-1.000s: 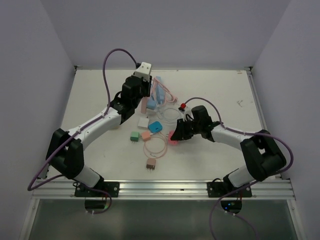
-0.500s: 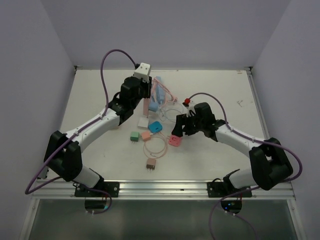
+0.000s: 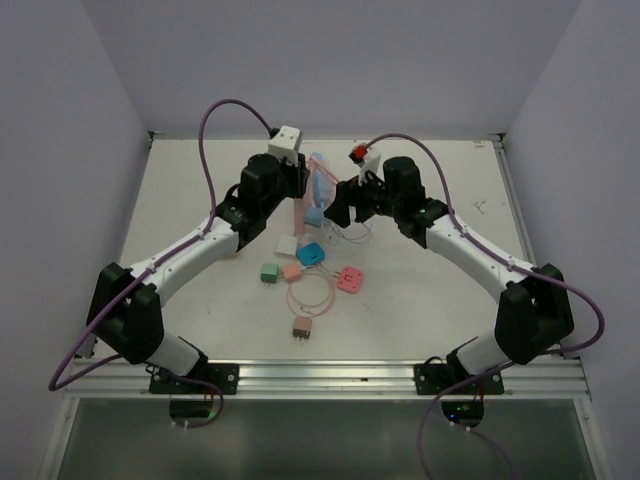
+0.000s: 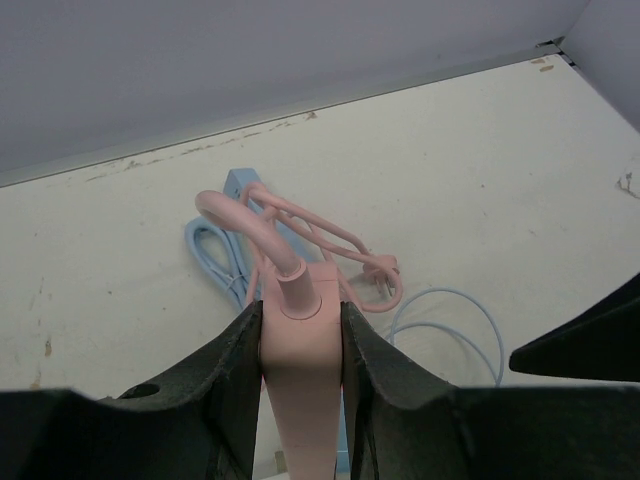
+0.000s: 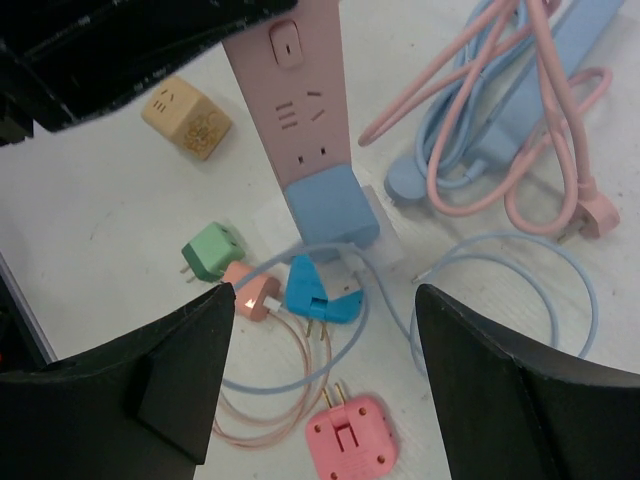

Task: Pull the plug off the socket

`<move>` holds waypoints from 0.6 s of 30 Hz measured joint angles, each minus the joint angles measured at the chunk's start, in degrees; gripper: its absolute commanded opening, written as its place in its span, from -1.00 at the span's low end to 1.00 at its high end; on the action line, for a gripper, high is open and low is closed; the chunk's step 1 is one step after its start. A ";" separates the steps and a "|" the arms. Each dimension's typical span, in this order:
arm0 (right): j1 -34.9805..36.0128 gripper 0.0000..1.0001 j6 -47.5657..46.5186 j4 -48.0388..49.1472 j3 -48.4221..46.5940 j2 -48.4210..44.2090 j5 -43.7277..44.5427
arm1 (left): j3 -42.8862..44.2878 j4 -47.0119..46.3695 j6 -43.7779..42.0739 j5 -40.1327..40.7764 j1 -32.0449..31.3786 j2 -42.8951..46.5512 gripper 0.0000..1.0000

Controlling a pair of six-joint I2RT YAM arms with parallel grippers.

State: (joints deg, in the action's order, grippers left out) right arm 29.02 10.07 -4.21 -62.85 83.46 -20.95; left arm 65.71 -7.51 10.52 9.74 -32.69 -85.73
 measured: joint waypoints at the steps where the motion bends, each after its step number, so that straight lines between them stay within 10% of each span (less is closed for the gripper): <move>1: 0.13 0.54 -0.55 -0.07 -1.25 1.22 -0.48 | 0.00 0.11 0.13 -0.35 0.00 0.04 -1.00; 18: 2.10 0.41 -6.12 -0.17 -7.89 17.03 -7.41 | -0.07 1.60 0.94 -2.29 -0.02 0.26 -1.00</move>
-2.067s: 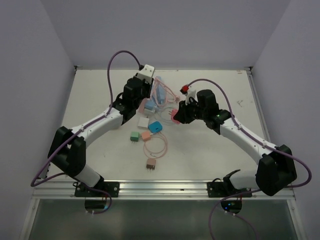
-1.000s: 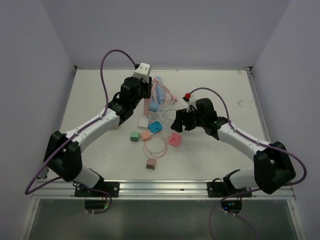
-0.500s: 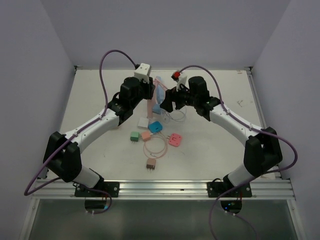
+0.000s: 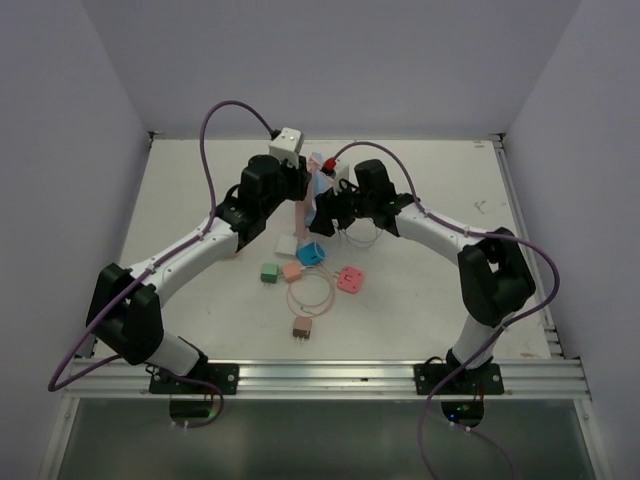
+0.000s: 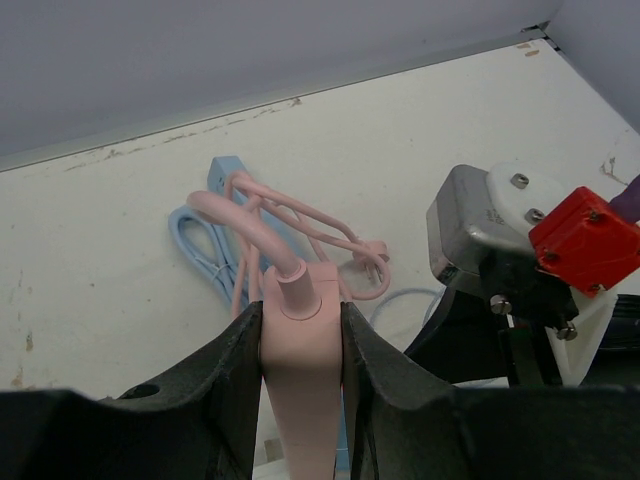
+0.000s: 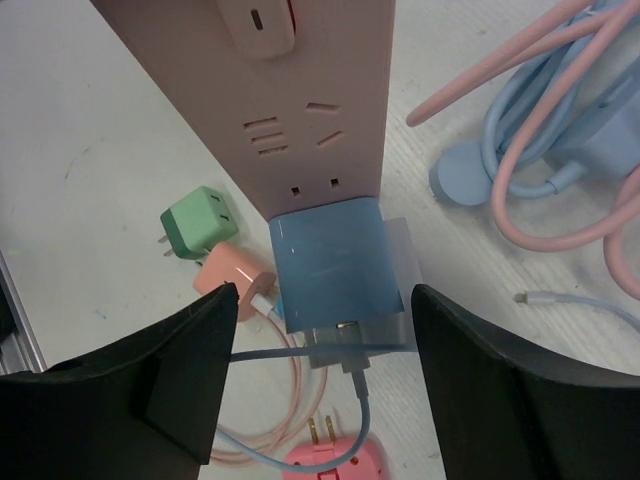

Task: Pull the plug off the socket

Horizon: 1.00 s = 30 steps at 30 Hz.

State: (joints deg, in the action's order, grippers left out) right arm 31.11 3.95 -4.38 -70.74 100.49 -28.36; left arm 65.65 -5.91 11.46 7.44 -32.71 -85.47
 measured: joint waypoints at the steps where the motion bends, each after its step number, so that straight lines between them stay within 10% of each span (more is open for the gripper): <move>1: 0.04 0.38 -0.22 0.02 -0.15 0.39 -0.26 | -0.04 0.00 0.02 -0.02 0.00 0.00 -1.00; 13: 0.11 -1.00 -2.43 0.22 -0.26 1.88 -1.84 | -1.60 0.09 0.04 -0.92 0.00 0.94 -1.00; 17: 0.11 -1.00 -2.51 1.86 0.96 1.88 -1.95 | -1.81 0.90 0.07 -1.29 0.00 1.18 -0.81; 24: 0.22 -1.00 -2.47 3.96 4.42 1.07 -1.79 | -3.10 0.57 1.33 -1.70 0.00 2.45 0.31; 30: 0.22 -1.00 -2.45 4.11 5.84 0.98 -1.14 | -3.19 -1.14 2.58 -1.68 0.00 5.88 0.63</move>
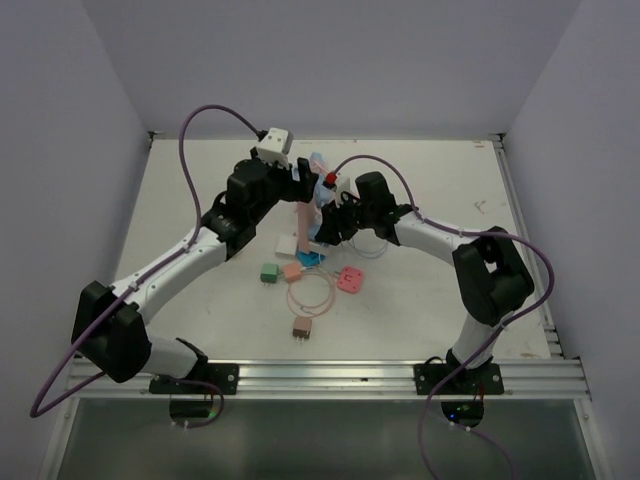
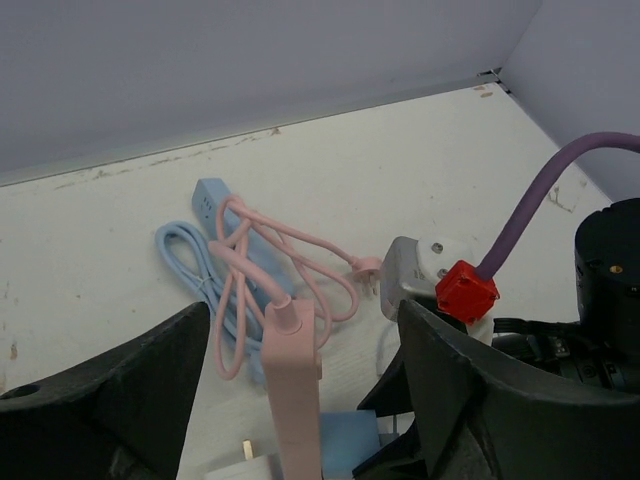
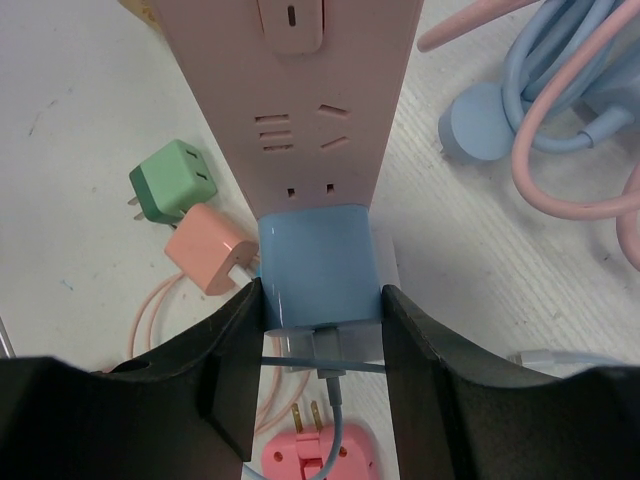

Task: Pull the plug off the socket

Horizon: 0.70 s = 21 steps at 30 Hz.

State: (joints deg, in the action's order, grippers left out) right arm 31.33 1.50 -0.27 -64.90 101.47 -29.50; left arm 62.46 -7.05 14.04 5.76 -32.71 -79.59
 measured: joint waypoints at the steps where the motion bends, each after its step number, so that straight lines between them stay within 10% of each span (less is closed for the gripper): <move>1: 0.00 -1.00 0.00 0.11 0.02 0.00 0.00 | -0.13 -0.28 0.13 0.00 0.00 0.20 0.64; 21: 0.00 -1.00 0.42 1.53 0.66 -0.02 -0.02 | -7.30 -2.40 4.39 0.39 -0.33 -5.60 0.33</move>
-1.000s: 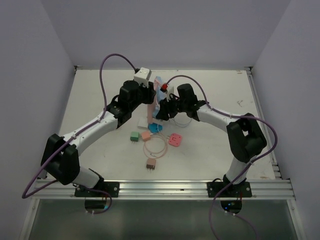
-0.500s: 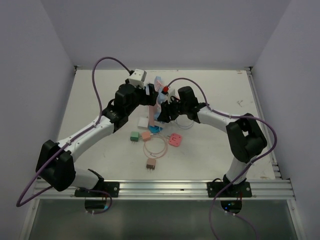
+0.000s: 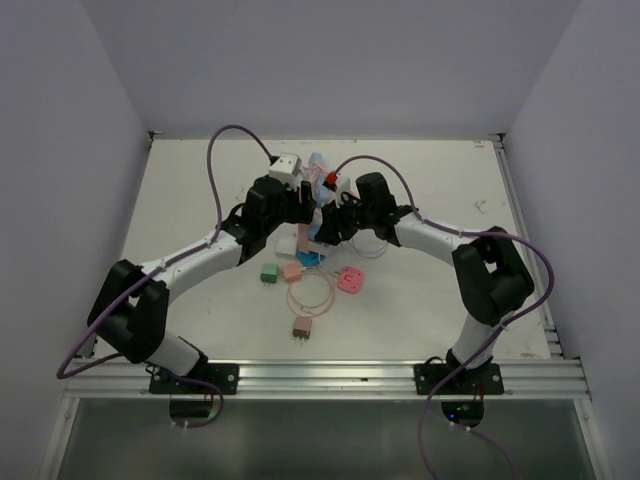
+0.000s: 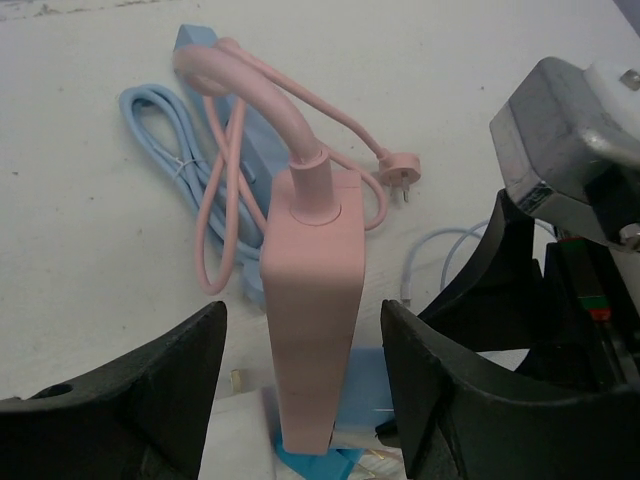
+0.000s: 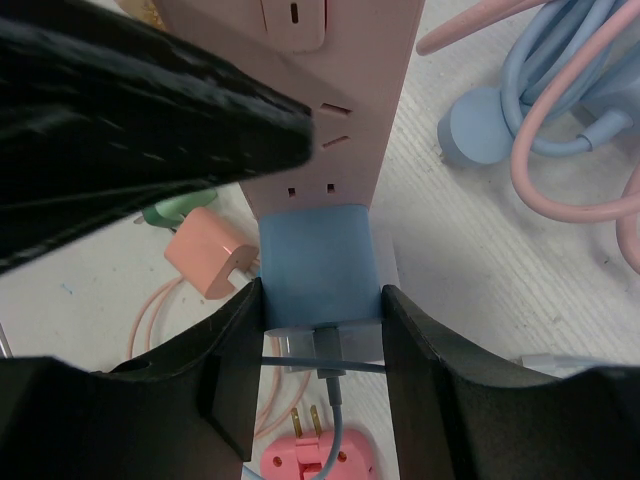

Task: Pull the plug off the socket

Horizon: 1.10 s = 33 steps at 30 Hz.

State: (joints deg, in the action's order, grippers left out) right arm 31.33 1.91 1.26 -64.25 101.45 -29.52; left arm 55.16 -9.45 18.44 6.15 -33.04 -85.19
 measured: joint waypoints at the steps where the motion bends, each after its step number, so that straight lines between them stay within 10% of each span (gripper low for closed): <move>1: 0.00 -1.00 -0.02 0.00 0.00 0.00 0.00 | 0.00 -0.11 0.04 0.00 -0.09 -0.66 0.32; 11: 0.00 -1.00 -0.02 -0.07 0.00 -0.09 0.02 | 0.94 -0.81 -0.17 0.09 -0.85 -7.34 0.01; 22: -0.20 -1.00 -0.07 -0.59 1.07 -2.12 0.79 | 1.75 -3.76 -2.19 -0.15 -1.42 -8.68 -0.98; 33: -0.61 -1.00 0.48 -3.45 1.53 -8.96 5.84 | 6.62 -3.89 -11.34 -2.08 -2.97 -7.82 -1.00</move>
State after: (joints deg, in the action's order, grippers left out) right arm 30.72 2.39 -2.20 -62.72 92.49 -23.68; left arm 61.78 -13.34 7.09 4.08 -36.01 -93.01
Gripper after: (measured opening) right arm 0.485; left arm 0.364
